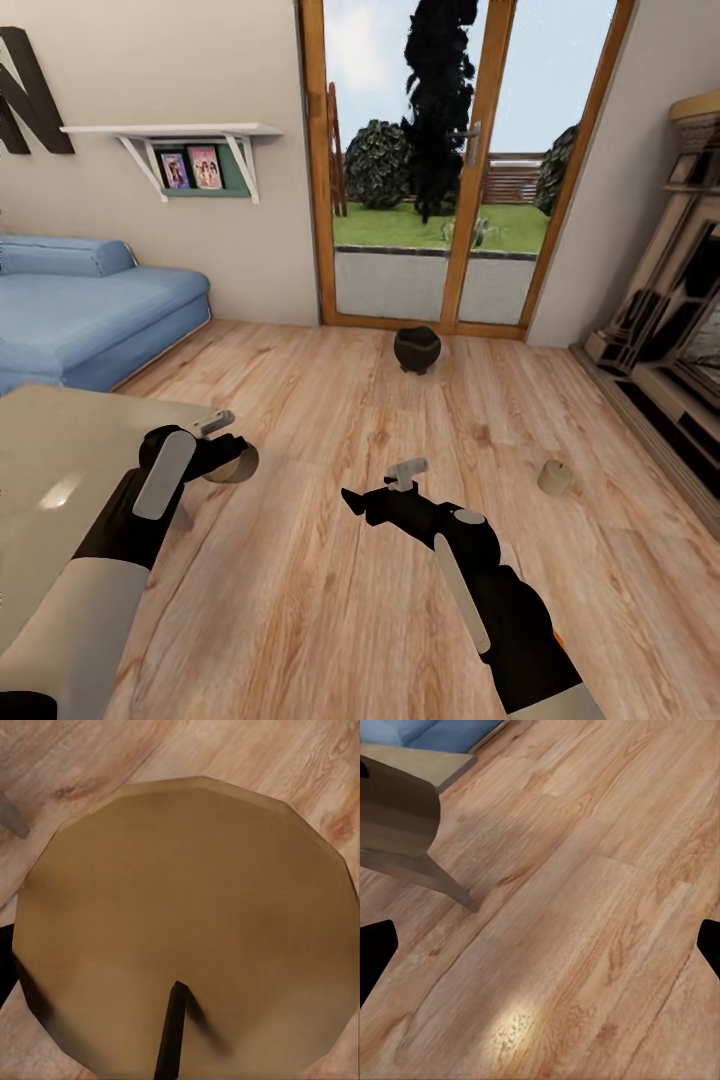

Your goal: Place each of the two pumpkins and all three candles from the living room inside a cabinet in the living room (use any cabinet), then make sure every cabinet is closed, and position the cauldron so it is next to a table in the living room.

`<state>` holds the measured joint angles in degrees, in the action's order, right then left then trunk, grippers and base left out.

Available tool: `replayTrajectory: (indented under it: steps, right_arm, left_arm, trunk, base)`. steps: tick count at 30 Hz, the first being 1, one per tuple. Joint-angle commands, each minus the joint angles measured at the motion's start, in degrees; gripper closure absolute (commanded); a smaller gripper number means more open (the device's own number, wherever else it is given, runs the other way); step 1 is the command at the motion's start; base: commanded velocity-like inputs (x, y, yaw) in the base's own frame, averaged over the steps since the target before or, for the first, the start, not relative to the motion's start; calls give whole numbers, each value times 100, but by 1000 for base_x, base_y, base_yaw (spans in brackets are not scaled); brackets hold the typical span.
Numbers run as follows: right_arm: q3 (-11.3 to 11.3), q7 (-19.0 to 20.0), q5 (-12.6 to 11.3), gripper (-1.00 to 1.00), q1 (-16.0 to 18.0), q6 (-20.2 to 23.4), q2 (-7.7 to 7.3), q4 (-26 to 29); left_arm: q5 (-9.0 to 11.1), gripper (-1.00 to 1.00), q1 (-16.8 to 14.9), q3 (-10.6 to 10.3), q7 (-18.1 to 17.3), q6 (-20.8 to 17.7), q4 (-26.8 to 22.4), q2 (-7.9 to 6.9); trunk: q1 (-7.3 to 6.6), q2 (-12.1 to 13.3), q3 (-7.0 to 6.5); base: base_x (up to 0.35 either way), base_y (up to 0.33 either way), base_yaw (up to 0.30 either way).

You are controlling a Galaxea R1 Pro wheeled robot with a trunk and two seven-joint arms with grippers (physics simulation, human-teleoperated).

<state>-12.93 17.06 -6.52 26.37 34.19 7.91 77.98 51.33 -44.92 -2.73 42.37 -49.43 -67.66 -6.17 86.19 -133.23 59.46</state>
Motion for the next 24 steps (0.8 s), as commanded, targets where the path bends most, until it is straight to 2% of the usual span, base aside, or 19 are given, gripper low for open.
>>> replayTrajectory:
  steps: [1,6,10,13,14,15,16,24]
  right_arm:
    - [-3,0,1,-100,0,0,0,1]
    - [1,-1,3,-100,0,0,0,-2]
    - [1,-1,2,-100,0,0,0,-2]
    - [1,-1,2,-100,0,0,0,-2]
    - [1,-1,0,-100,0,0,0,-2]
    - [1,-1,-2,-100,0,0,0,-5]
    - [1,-1,-5,-100,0,0,0,-6]
    - [0,0,0,-100,0,0,0,-5]
  left_arm:
    - [-18,100,0,0,-9,-14,0,1]
    - [-18,100,0,0,-9,-9,2,0]
    - [-24,100,11,-10,-20,-4,16,2]
    - [-25,100,23,-6,-28,7,290,-1]
    - [-23,100,23,1,-43,13,447,-11]
    - [-28,100,23,8,-271,20,605,-29]
    - [-32,100,23,9,-339,21,622,-31]
    - [-36,100,21,3,-413,21,640,-33]
  trunk:
    - [-22,42,-18]
    - [-44,82,-36]
    - [-44,82,-36]
    - [-44,82,-36]
    - [-44,82,-36]
    - [-44,82,-36]
    - [-44,82,-36]
    - [-44,82,-36]
  base:
    - [0,0,98]
    - [0,0,241]
    - [0,0,97]
    - [59,0,14]
    - [225,0,4]
    - [318,0,1]
    - [327,0,0]
    - [336,0,0]
